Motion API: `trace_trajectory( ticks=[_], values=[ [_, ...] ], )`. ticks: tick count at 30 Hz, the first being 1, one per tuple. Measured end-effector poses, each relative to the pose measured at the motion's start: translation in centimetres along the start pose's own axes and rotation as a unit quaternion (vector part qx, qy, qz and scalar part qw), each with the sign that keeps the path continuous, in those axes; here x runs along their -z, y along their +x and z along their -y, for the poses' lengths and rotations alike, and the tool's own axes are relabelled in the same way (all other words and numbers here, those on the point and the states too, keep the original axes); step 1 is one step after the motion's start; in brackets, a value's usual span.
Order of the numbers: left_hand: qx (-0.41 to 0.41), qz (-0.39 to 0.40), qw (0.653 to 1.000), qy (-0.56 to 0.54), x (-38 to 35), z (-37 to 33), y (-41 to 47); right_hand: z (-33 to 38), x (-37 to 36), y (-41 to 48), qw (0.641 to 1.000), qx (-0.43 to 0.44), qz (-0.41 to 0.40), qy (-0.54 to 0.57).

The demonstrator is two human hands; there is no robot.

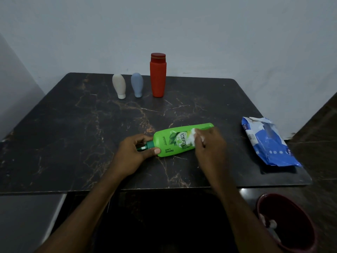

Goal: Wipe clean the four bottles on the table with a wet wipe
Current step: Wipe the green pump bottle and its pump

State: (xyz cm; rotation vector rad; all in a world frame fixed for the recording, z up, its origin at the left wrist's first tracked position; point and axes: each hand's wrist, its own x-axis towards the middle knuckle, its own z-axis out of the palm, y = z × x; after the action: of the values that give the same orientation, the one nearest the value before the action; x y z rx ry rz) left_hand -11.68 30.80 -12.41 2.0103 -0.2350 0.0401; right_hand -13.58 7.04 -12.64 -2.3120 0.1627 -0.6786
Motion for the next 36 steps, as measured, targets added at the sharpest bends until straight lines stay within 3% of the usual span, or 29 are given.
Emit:
trace_trajectory(
  ticks=[4,10,17,22,31,36],
  values=[
    [-0.008,-0.006,1.000,0.006,-0.1,0.1,0.0,-2.6,2.2,2.7,0.996,-0.083,-0.015,-0.041],
    [-0.021,-0.013,1.000,0.017,0.0,0.3,0.0,-1.1,1.1,1.4,0.998,0.001,0.011,-0.056],
    [-0.022,-0.016,0.999,0.016,-0.1,0.4,0.1,-1.5,1.7,3.7,0.997,-0.058,-0.010,-0.053],
    [-0.025,-0.021,0.999,0.019,-0.1,0.4,0.1,0.6,0.2,2.0,0.998,0.023,0.033,-0.054],
    [-0.025,-0.021,0.999,0.018,0.0,0.6,0.0,-2.6,2.5,4.2,0.985,-0.117,0.013,-0.122],
    [-0.023,-0.019,0.999,0.019,0.1,0.5,-0.1,-1.1,2.3,2.9,0.990,-0.074,-0.011,-0.119]
  ],
)
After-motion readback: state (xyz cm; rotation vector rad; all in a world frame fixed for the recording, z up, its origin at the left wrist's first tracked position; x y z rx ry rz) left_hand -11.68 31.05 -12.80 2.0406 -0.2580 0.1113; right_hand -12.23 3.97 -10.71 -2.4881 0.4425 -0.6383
